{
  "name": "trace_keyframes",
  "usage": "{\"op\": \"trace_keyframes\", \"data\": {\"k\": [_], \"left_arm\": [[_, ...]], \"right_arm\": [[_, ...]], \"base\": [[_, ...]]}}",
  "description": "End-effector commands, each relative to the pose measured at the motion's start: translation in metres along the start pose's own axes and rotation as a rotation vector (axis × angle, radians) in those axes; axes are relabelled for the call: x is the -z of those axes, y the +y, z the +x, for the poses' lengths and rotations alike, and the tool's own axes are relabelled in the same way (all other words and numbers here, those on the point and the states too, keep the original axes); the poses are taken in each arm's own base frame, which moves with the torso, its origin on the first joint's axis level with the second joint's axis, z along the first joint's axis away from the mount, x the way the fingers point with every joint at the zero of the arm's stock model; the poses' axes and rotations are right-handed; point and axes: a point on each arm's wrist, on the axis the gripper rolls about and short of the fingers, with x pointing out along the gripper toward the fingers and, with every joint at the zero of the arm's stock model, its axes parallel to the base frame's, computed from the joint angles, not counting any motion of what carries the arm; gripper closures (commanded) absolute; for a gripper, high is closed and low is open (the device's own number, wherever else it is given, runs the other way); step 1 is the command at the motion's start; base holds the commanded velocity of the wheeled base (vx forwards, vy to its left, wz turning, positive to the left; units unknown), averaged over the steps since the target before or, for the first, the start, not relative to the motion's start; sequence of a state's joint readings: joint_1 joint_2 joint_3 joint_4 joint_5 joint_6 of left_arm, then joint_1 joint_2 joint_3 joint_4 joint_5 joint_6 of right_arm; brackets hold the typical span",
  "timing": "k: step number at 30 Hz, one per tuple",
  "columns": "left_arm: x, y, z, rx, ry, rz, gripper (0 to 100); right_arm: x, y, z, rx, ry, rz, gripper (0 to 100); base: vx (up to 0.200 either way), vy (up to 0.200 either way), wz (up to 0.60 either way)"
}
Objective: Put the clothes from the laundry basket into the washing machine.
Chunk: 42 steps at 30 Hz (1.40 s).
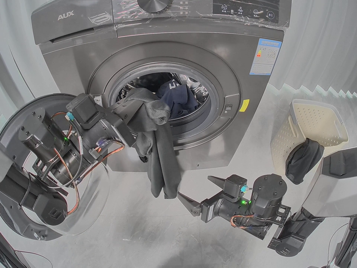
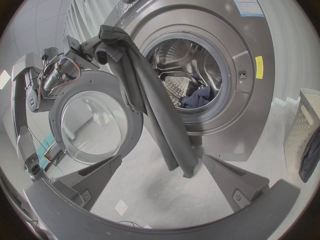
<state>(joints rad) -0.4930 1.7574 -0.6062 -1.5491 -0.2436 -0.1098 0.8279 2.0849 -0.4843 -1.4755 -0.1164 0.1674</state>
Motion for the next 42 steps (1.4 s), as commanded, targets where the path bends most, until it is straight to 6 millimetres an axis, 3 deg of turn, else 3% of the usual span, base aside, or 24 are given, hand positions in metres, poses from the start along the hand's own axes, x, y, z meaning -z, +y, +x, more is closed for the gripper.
{"op": "trace_keyframes", "data": {"k": [1, 12, 17, 34, 42], "left_arm": [[0.003, 0.000, 0.001, 0.000, 0.008, -0.001, 100], [0.017, 0.002, 0.004, -0.037, 0.041, -0.009, 100], [0.017, 0.000, 0.005, -0.029, 0.041, -0.013, 100], [0.014, 0.000, 0.005, -0.028, 0.033, -0.011, 100], [0.014, 0.000, 0.006, -0.028, 0.031, -0.010, 100]], "right_arm": [[-0.005, 0.010, 0.004, -0.032, -0.033, 0.004, 0], [-0.015, 0.052, 0.001, -0.207, -0.113, 0.017, 0], [-0.028, 0.057, 0.014, -0.220, -0.181, 0.030, 0], [-0.020, 0.036, 0.085, -0.147, -0.268, 0.045, 0], [-0.028, 0.039, 0.094, -0.149, -0.295, 0.050, 0]], "base": [[0.000, 0.000, 0.00], [0.000, 0.000, 0.00], [0.000, 0.000, 0.00], [0.000, 0.000, 0.00], [0.000, 0.000, 0.00]]}}
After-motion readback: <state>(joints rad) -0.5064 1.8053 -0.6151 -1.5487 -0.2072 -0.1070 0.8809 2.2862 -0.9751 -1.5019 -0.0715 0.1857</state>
